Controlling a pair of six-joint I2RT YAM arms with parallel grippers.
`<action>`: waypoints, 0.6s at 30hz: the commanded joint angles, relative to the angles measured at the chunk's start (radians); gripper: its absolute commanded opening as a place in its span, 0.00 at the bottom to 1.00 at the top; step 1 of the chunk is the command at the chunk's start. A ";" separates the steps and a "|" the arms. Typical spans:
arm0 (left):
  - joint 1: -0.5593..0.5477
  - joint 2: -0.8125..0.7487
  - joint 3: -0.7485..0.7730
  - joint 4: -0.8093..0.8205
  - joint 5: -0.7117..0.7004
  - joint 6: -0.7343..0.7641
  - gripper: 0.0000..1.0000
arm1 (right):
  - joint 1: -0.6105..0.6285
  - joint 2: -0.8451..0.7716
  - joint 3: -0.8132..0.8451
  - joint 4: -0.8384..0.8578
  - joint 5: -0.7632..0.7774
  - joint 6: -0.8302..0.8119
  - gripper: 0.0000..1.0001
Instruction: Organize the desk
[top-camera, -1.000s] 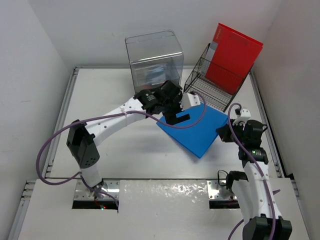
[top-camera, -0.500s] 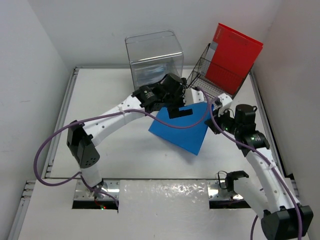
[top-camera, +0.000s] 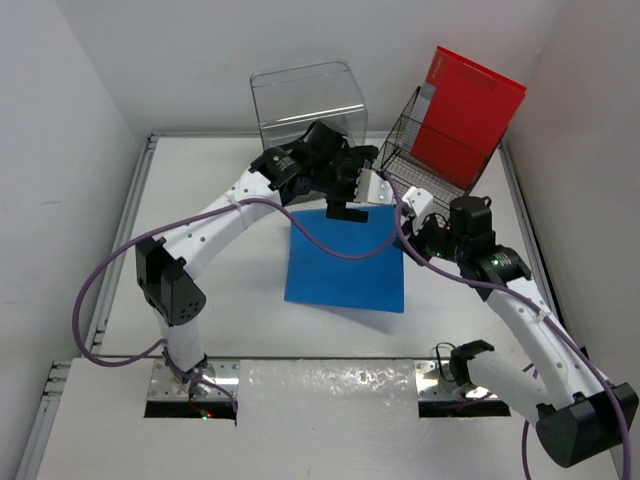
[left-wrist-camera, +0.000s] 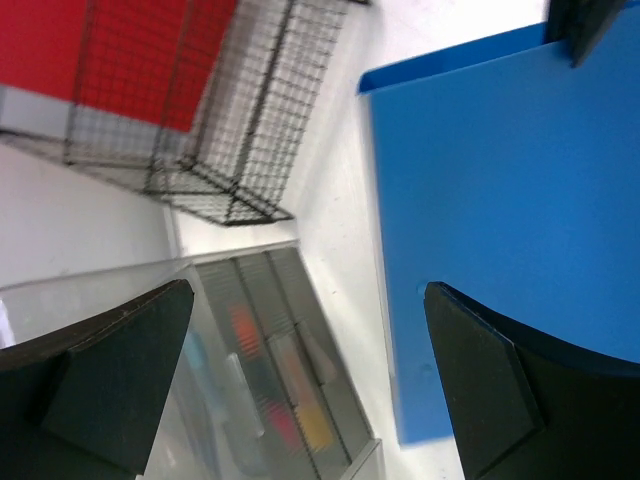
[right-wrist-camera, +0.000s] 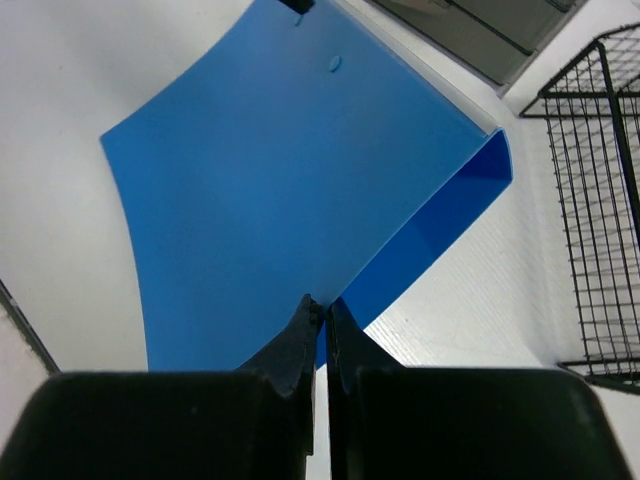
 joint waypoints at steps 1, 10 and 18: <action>0.010 0.041 0.063 -0.077 0.157 0.110 0.99 | 0.032 0.007 0.065 0.011 -0.008 -0.095 0.00; 0.070 0.119 0.143 -0.246 0.399 0.219 1.00 | 0.038 -0.006 0.055 0.032 -0.045 -0.124 0.00; 0.095 0.137 0.102 -0.309 0.532 0.264 1.00 | 0.039 -0.027 0.035 0.066 -0.058 -0.129 0.00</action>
